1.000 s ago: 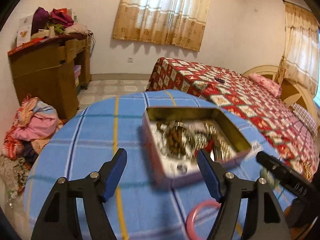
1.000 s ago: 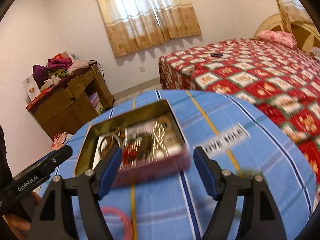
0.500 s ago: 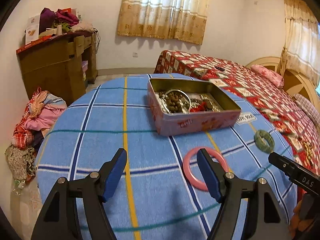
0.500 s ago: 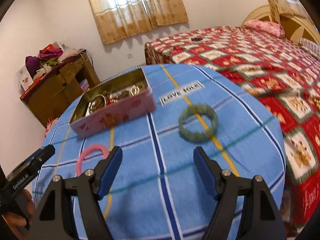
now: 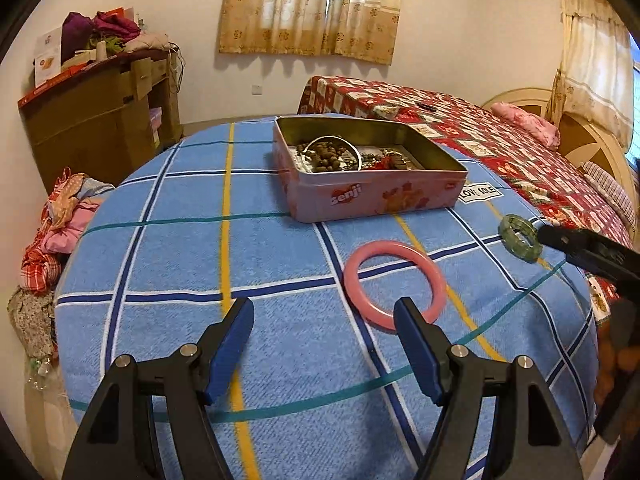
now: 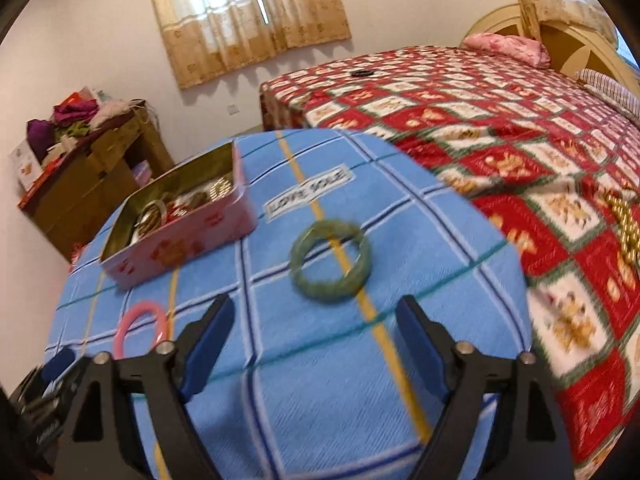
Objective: Organize jewelry
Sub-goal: 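Grasp the green jade bangle with the right tool and lift, then grasp the pink bangle with the left tool while the right tool holds the jade bangle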
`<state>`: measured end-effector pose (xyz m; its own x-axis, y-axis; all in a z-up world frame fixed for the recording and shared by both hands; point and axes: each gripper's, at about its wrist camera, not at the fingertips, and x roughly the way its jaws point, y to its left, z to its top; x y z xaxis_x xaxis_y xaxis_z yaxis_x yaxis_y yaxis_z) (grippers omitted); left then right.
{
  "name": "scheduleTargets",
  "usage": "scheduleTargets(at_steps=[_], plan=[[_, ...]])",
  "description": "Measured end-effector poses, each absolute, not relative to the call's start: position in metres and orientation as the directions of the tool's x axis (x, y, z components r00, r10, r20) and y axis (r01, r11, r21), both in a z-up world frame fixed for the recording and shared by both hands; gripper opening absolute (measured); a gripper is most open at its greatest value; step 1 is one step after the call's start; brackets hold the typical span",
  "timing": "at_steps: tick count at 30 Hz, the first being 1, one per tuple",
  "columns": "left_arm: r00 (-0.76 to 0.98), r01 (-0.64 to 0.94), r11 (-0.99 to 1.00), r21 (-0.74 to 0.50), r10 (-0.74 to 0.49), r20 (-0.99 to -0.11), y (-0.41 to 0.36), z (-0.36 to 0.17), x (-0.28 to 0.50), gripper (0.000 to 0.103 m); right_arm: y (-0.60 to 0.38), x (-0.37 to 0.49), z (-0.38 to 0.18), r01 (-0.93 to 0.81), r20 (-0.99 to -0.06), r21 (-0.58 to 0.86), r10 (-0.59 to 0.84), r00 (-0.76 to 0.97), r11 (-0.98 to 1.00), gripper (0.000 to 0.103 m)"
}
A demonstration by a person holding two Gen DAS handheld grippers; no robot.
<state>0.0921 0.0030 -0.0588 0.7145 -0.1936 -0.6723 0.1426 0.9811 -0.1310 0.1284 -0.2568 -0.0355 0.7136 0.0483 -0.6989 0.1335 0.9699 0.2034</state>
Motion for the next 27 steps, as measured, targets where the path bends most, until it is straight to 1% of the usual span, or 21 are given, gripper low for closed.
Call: scheduleTargets(at_steps=[3, 7, 12, 13, 14, 16, 18, 20, 21, 27], plan=[[0.709, 0.148, 0.98, -0.134, -0.199, -0.677, 0.001, -0.06, 0.092, 0.073, -0.255, 0.15, -0.04, 0.13, -0.719, 0.179, 0.04, 0.694, 0.975, 0.092], [0.705, 0.154, 0.978, -0.141, -0.209, -0.677, 0.001, -0.06, 0.092, 0.073, -0.247, 0.175, -0.054, 0.141, -0.774, 0.082, -0.026, 0.632, 0.987, 0.092], [0.692, 0.169, 0.972, -0.164, -0.236, -0.683, -0.002, -0.059, 0.096, 0.073, -0.235, 0.182, -0.061, 0.112, -0.799, 0.015, -0.055, 0.598, 0.994, 0.091], [0.69, 0.174, 0.971, -0.167, -0.241, -0.683, -0.003, -0.059, 0.096, 0.073, -0.234, 0.181, -0.06, 0.111, -0.798, 0.003, -0.065, 0.599, 0.994, 0.083], [0.69, 0.177, 0.97, -0.167, -0.243, -0.682, -0.004, -0.058, 0.097, 0.073, -0.233, 0.18, -0.061, 0.104, -0.799, 0.005, -0.058, 0.598, 0.995, 0.069], [0.688, 0.189, 0.968, -0.165, -0.25, -0.681, -0.008, -0.057, 0.099, 0.073, -0.232, 0.178, -0.061, 0.09, -0.801, 0.01, -0.046, 0.597, 0.996, 0.063], [0.677, 0.207, 0.964, -0.169, -0.266, -0.686, -0.012, -0.057, 0.101, 0.073, -0.229, 0.177, -0.06, 0.071, -0.798, -0.003, -0.045, 0.601, 0.997, 0.052], [0.657, 0.224, 0.958, -0.179, -0.284, -0.698, -0.017, -0.058, 0.106, 0.073, -0.224, 0.176, -0.058, 0.038, -0.794, 0.017, -0.01, 0.608, 0.999, 0.024], [0.64, 0.233, 0.954, -0.188, -0.296, -0.709, -0.02, -0.059, 0.11, 0.073, -0.224, 0.173, -0.058, 0.014, -0.791, 0.045, 0.027, 0.611, 0.999, 0.021], [0.604, 0.255, 0.939, -0.233, -0.342, -0.72, -0.034, -0.058, 0.128, 0.073, -0.226, 0.17, -0.056, -0.042, -0.765, 0.165, 0.155, 0.625, 0.985, 0.021]])
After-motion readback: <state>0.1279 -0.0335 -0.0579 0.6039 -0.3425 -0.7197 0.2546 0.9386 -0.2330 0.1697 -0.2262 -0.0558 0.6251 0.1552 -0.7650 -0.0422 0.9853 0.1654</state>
